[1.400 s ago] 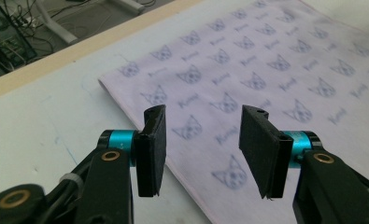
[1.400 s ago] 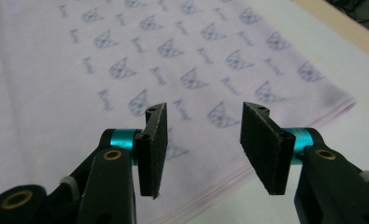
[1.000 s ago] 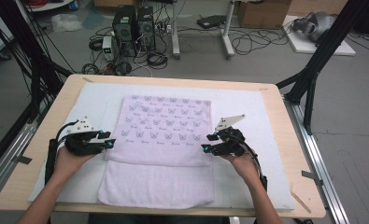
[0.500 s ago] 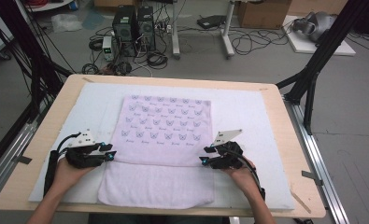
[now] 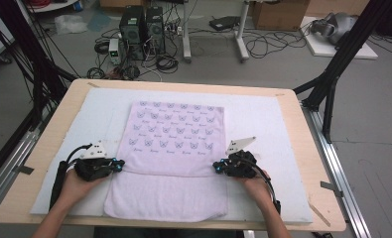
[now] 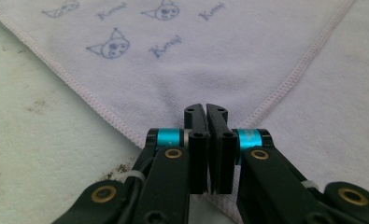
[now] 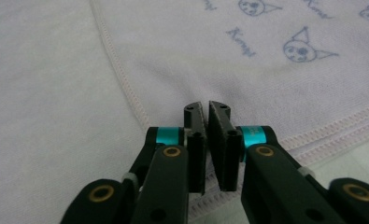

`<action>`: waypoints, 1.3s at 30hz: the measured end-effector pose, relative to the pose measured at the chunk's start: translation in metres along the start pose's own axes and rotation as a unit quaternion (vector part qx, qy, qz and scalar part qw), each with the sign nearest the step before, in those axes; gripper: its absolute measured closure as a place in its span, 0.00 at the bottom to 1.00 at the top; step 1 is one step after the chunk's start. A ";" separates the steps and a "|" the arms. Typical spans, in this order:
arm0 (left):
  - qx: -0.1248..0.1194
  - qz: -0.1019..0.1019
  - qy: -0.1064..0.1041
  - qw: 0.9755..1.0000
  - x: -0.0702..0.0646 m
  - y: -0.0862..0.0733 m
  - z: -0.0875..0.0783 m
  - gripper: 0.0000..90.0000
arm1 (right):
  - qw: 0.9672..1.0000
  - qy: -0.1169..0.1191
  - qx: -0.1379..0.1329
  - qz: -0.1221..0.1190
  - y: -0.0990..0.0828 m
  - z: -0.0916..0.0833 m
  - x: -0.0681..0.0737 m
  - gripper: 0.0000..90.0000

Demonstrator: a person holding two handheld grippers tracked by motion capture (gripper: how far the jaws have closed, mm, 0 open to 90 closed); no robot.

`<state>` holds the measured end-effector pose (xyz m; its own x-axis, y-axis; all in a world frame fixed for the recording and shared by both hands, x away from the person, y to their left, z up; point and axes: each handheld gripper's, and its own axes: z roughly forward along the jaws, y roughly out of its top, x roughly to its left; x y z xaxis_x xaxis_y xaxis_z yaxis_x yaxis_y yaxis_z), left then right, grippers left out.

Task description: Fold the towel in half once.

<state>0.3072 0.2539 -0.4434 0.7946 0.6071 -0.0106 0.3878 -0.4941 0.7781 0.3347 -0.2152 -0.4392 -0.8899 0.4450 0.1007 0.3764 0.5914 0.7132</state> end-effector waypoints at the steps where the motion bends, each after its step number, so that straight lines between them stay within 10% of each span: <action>1: 0.000 -0.001 -0.001 1.000 0.000 0.000 0.000 0.97 | 1.000 0.000 -0.003 -0.002 0.000 -0.002 0.000 0.97; 17: -0.055 -0.012 -0.001 0.998 0.002 0.024 -0.030 0.98 | 0.998 -0.013 -0.054 -0.017 0.025 -0.041 -0.001 0.97; 30: -0.067 0.043 -0.040 0.996 -0.059 0.008 -0.077 0.97 | 0.997 0.007 -0.054 -0.054 0.003 -0.076 0.055 0.97; 33: -0.053 0.040 -0.036 0.997 -0.061 0.000 -0.073 0.80 | 0.996 0.023 -0.073 -0.046 -0.008 -0.077 0.059 0.86; 39: -0.029 0.019 -0.033 0.999 -0.045 -0.005 -0.048 0.76 | 0.998 0.024 -0.047 -0.031 -0.014 -0.052 0.048 0.75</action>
<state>0.2465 0.2589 -0.4164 0.8378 0.5456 -0.0193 0.3304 -0.4786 0.8135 0.2739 -0.2369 -0.4083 -0.9229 0.3755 0.0849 0.2957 0.5502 0.7810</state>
